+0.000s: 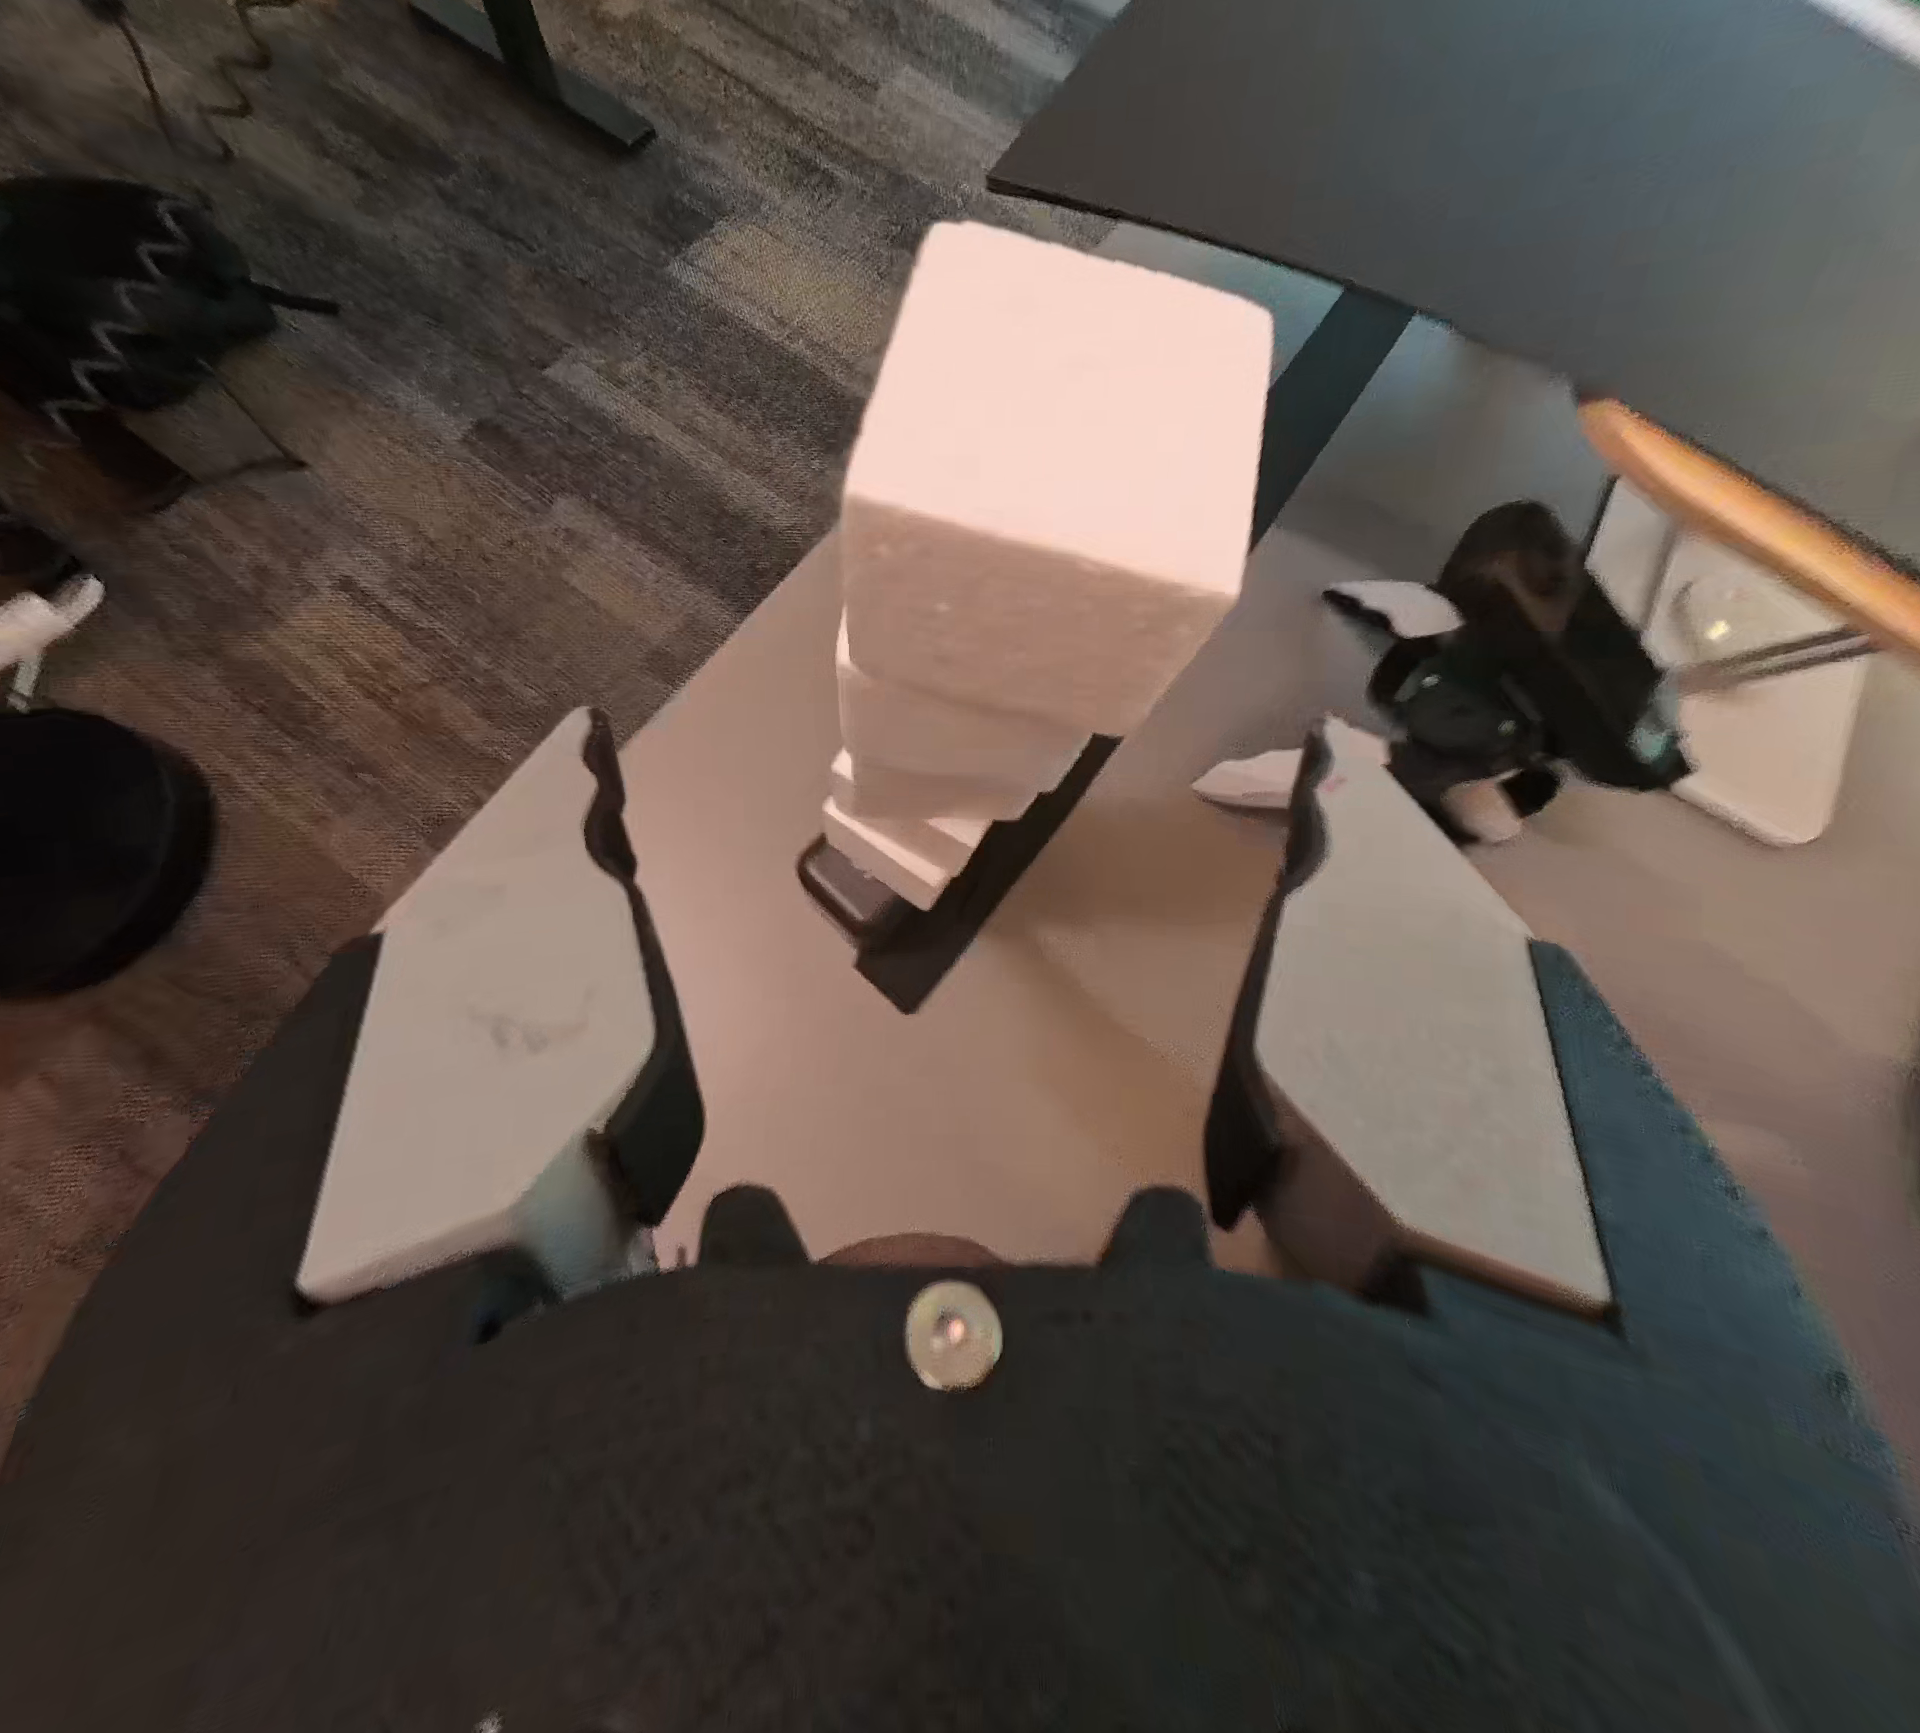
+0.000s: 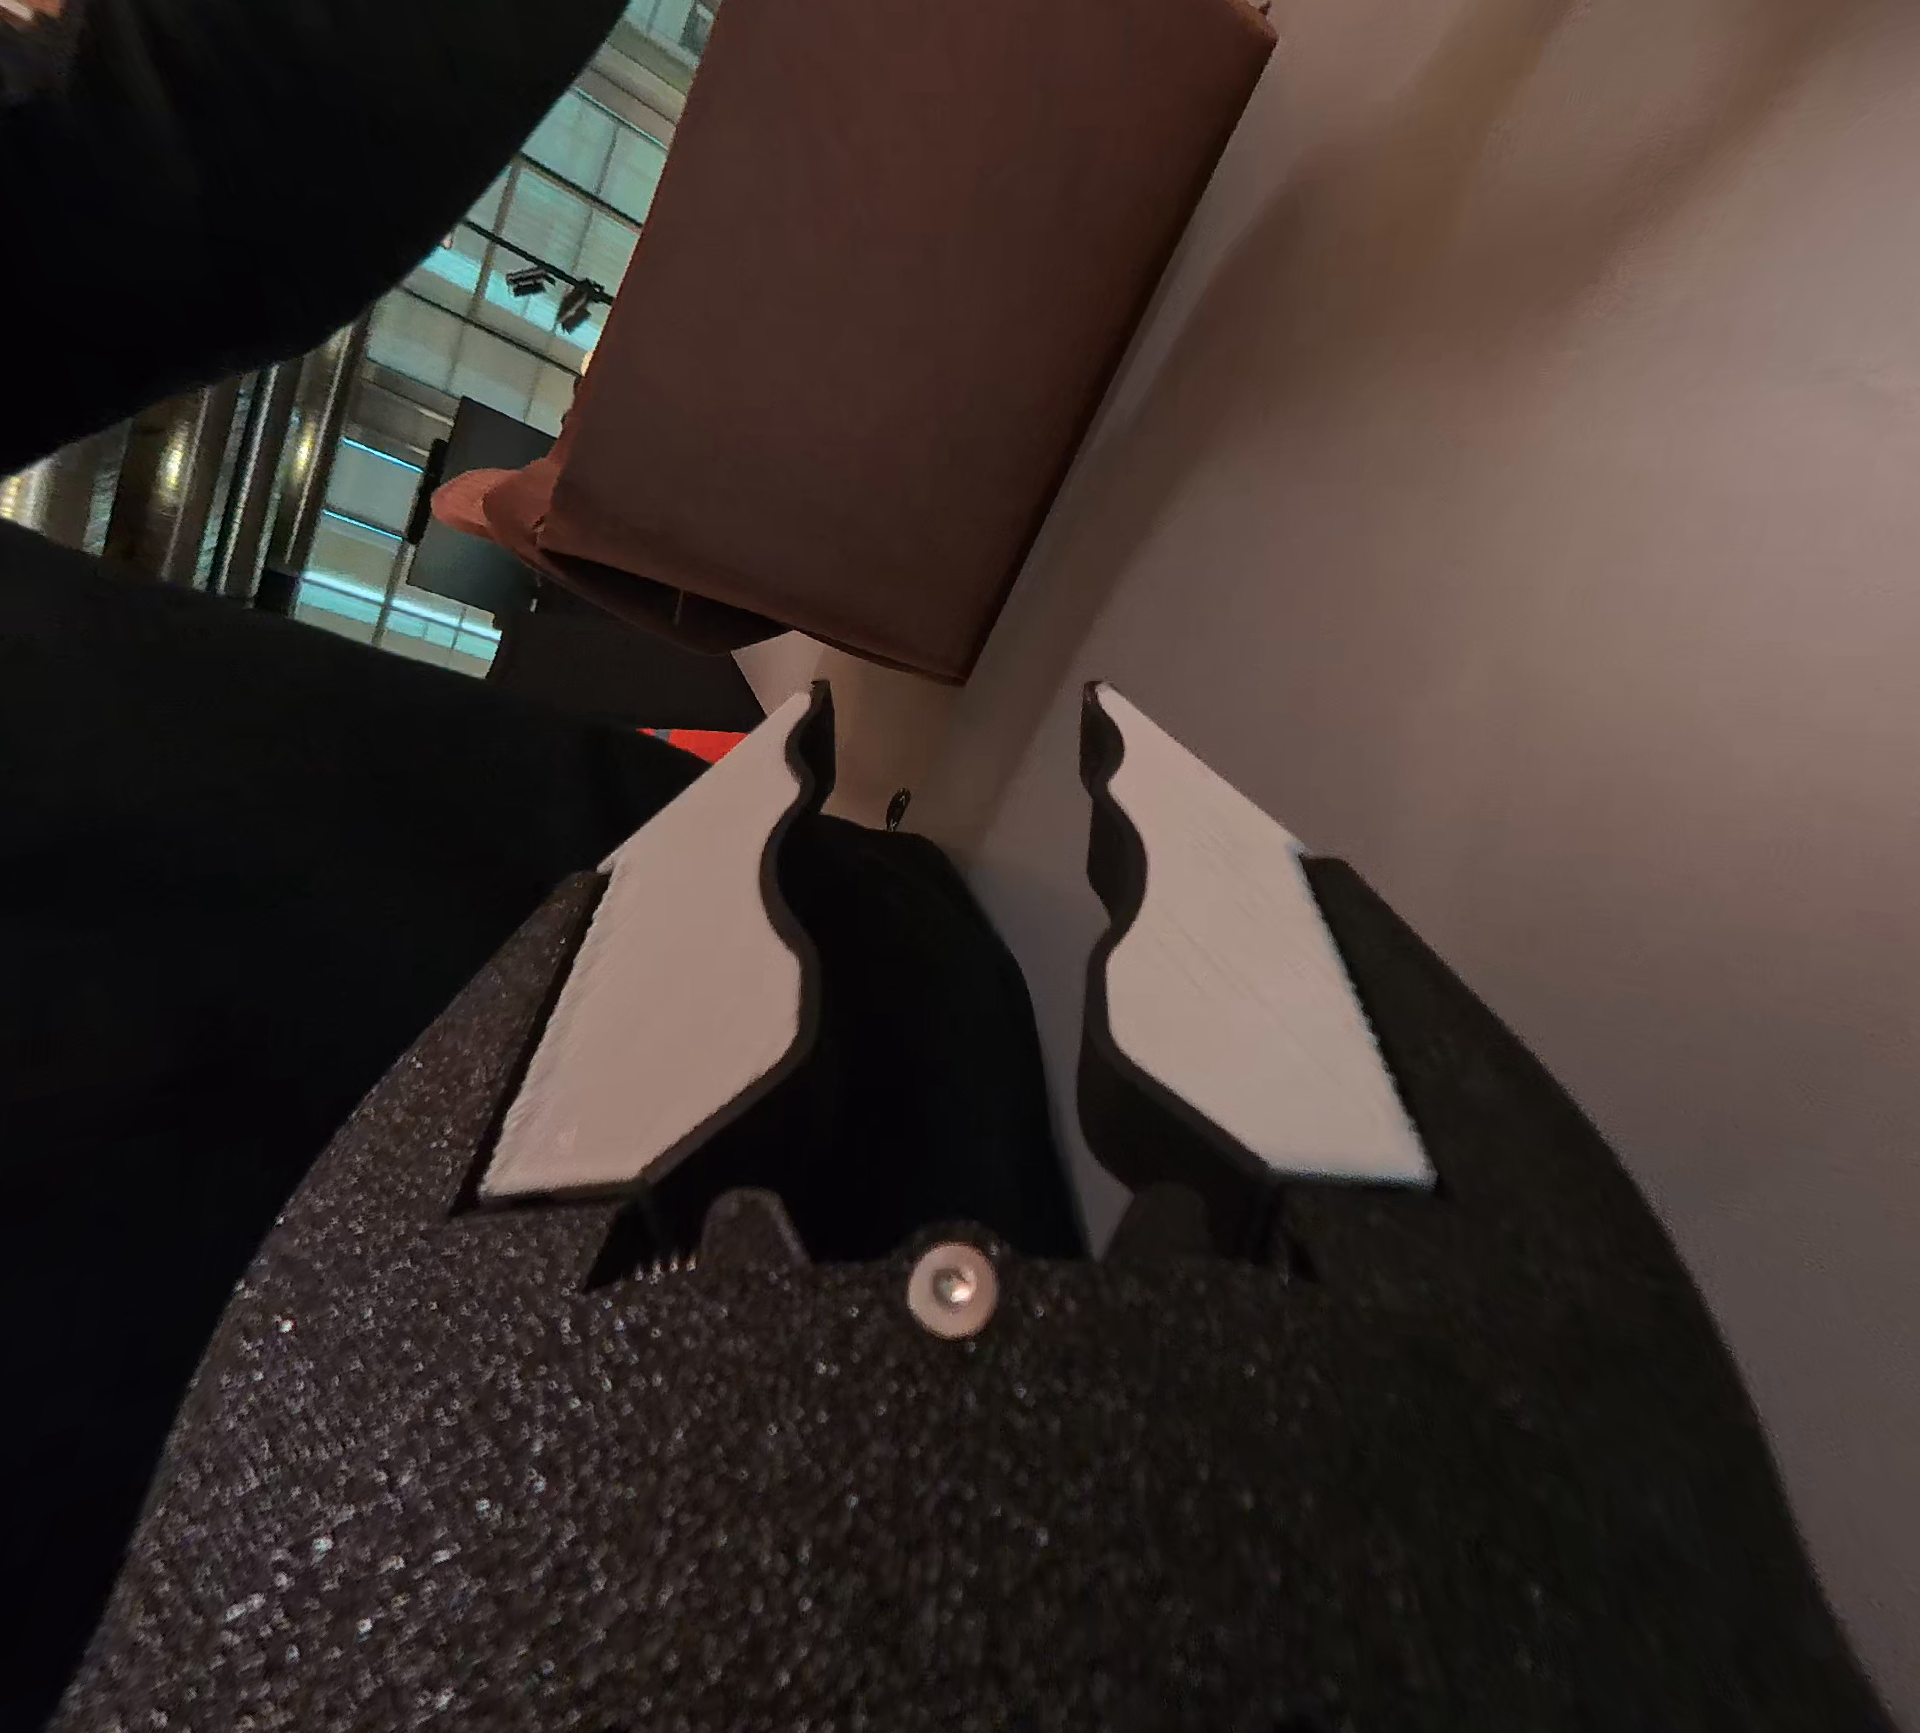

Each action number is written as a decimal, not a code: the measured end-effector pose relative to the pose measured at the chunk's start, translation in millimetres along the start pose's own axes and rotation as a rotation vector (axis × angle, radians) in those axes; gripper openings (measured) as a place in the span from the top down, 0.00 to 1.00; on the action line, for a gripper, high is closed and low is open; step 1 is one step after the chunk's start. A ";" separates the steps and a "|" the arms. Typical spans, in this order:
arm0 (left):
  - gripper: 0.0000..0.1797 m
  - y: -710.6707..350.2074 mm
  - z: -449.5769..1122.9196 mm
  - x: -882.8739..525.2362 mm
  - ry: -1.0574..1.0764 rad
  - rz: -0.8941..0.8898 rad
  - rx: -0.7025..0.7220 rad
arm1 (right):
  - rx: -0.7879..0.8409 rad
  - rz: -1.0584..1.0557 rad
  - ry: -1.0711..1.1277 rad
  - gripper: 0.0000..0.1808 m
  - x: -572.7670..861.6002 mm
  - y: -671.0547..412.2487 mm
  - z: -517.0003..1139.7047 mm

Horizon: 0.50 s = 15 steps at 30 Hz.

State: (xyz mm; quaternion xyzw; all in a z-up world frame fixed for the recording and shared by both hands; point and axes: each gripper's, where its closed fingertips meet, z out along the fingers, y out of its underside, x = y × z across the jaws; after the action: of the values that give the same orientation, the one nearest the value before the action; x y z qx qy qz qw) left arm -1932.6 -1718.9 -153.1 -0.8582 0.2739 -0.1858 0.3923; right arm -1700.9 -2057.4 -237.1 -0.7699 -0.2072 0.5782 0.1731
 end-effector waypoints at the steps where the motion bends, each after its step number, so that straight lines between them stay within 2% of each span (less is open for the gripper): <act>1: 0.30 0.2 -9.3 1.4 0.007 -0.065 0.013 | -0.005 0.001 0.003 0.74 1.4 2.8 0.4; 3: 0.35 -5.3 -34.3 0.9 -0.019 -0.176 0.092 | -0.012 -0.011 -0.003 0.74 2.0 8.0 0.9; 6: 0.75 -3.7 -64.1 -41.3 -0.230 -0.316 0.197 | -0.023 -0.022 -0.010 0.74 3.6 12.7 4.2; 7: 0.83 -1.4 -64.6 -58.5 -0.280 -0.354 0.187 | -0.028 -0.020 -0.013 0.74 4.0 13.4 6.1; 9: 1.00 5.8 -44.8 -82.1 -0.301 -0.363 0.065 | -0.041 -0.018 -0.019 0.73 4.6 14.2 10.9; 13: 1.00 35.6 26.7 -128.6 -0.319 -0.307 -0.268 | -0.073 -0.029 -0.002 0.74 5.6 16.3 18.9; 15: 1.00 54.9 59.9 -138.3 -0.236 -0.310 -0.401 | -0.078 -0.034 0.005 0.74 2.5 17.4 19.9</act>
State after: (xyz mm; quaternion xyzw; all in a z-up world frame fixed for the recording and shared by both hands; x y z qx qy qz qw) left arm -2026.5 -1629.2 -247.5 -0.9661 0.1232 -0.0843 0.2106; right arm -1717.3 -2070.4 -253.3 -0.7739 -0.2424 0.5647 0.1532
